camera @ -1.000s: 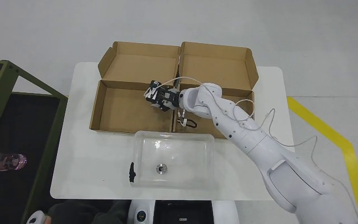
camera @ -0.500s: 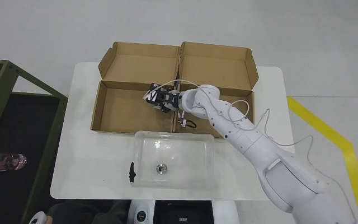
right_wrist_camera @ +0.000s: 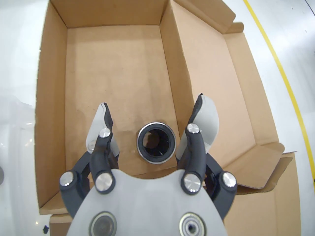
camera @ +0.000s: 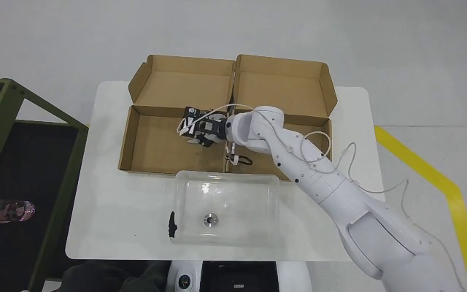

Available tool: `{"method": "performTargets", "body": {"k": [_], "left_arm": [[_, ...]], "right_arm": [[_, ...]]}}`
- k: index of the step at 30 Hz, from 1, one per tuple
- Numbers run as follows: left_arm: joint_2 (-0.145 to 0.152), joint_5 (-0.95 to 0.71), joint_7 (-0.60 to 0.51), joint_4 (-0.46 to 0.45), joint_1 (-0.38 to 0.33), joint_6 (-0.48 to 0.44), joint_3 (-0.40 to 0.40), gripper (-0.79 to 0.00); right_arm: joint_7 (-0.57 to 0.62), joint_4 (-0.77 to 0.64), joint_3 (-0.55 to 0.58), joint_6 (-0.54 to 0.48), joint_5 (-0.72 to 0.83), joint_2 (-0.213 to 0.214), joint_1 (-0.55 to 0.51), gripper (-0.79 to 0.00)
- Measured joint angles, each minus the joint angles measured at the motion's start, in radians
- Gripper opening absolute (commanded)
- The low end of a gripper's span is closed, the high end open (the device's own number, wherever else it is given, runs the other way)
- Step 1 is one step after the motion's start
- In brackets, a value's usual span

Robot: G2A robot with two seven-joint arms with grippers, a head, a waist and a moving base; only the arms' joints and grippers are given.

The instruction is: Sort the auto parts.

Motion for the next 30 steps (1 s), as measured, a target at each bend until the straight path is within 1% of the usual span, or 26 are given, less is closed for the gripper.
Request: {"method": "performTargets", "body": {"k": [2, 7, 14, 17, 19, 21, 25, 30], "left_arm": [[0.000, 0.000, 0.000, 0.000, 0.000, 0.000, 0.000, 0.000], [0.000, 0.000, 0.000, 0.000, 0.000, 0.000, 0.000, 0.000], [0.000, 0.000, 0.000, 0.000, 0.000, 0.000, 0.000, 0.000], [0.000, 0.000, 0.000, 0.000, 0.000, 0.000, 0.000, 0.000], [0.000, 0.000, 0.000, 0.000, 0.000, 0.000, 0.000, 0.000], [0.000, 0.000, 0.000, 0.000, 0.000, 0.000, 0.000, 0.000], [0.000, 0.000, 0.000, 0.000, 0.000, 0.000, 0.000, 0.000], [0.000, 0.000, 0.000, 0.000, 0.000, 0.000, 0.000, 0.000]], "right_arm": [[0.014, -0.055, 0.019, -0.019, -0.005, 0.011, -0.023, -0.185], [0.048, -0.198, 0.071, -0.064, -0.019, 0.043, -0.095, -0.182], [0.114, -0.416, 0.158, -0.142, -0.030, 0.092, -0.230, -0.148], [0.138, -0.491, 0.185, -0.173, -0.029, 0.109, -0.286, -0.151], [0.153, -0.531, 0.198, -0.190, -0.031, 0.119, -0.318, -0.148], [0.165, -0.570, 0.211, -0.211, -0.031, 0.128, -0.353, -0.191], [0.186, -0.629, 0.227, -0.259, -0.039, 0.145, -0.406, -0.188], [0.203, -0.698, 0.251, -0.313, -0.061, 0.167, -0.471, -0.163]]}}
